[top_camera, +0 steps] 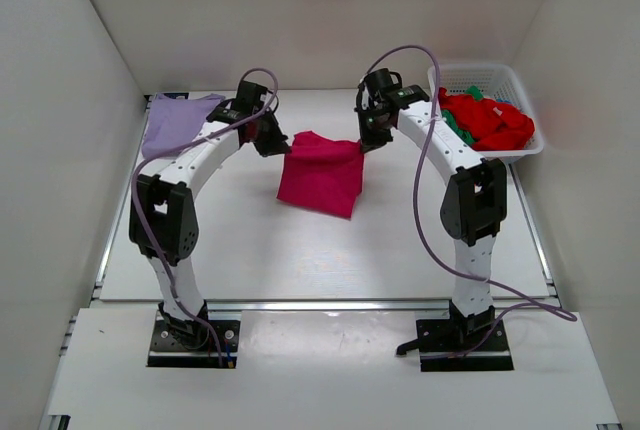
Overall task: Fold and stack the t-shirts
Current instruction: Fold the long partially folded tshirt into a neat square
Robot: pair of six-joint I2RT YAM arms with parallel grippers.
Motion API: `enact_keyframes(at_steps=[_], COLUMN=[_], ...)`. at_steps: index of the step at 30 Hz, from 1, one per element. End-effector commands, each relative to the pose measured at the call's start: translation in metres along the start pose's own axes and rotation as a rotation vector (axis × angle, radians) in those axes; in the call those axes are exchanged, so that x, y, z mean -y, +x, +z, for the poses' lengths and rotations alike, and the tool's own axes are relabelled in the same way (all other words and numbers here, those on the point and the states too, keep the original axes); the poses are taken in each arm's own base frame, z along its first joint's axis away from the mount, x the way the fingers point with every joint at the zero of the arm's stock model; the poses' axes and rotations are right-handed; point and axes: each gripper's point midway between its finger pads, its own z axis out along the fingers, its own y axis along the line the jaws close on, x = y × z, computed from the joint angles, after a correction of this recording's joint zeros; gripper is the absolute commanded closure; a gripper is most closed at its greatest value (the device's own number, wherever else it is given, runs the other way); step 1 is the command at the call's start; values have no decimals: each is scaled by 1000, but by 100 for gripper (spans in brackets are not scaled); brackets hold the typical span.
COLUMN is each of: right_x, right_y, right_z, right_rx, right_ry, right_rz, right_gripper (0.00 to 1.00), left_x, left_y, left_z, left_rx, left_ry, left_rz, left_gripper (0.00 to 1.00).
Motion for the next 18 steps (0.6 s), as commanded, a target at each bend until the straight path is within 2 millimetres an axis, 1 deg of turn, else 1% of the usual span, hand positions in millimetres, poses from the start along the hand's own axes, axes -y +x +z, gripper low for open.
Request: enact_keyframes(at_steps=[1,2,3,4,6,7,8,9,11,12,13,14,15,16,17,18], right_x=[0,1,-2,-2,-3,-5,-6,-5,-8,-9,-12,-13,-17,-17,-22,-22], right_y=[-5,-4,0,0,2,9,6,14,18,28,32,37,39,49,54,59], right_z=[-19,-20,-24,-25,-32,-34,-44,-41,-56,-55,-60,-66,-71,-73,-83,-83], right_rx=[48,47,44,53,63,53,73,58,82,60,70,74,84,73,85,78], right_ry=[19,18,16,20,23,25,24,32,29,34,32,30,22,23,15,18], right_rz=[-18,-16,-14,-25,-30,-38,-35,-33,-39,-47,-50,-49,-50,-51,-57,-55], right_gripper=[100,100,100,100,100,100,99,100,100,100,99,100,100,100,100,100], left_x=[31,32,35,42,44,42,44,47,37,36,32,32,27,24,22,20], left_y=[-12,-8,-14,-10,-4,3,6,12,22,32,34,43,48,52,58,65], left_z=[-37,-40,-44,-49,-55,-57,-64,-67,-75,-81,-83,-89,-93,-94,-99,-104], left_rx=[94,88,108,105,105,101,108,105,109,103,108,103,104,105,105,104], left_ry=[81,73,74,82,83,75,86,97,95,106,99,113,112,105,114,119], left_rz=[64,82,79,95,107,109,106,107,90,87,78,80,71,67,69,67], left_gripper=[100,100,100,100,100,100,100,100,100,100,100,100,100,100,100,100])
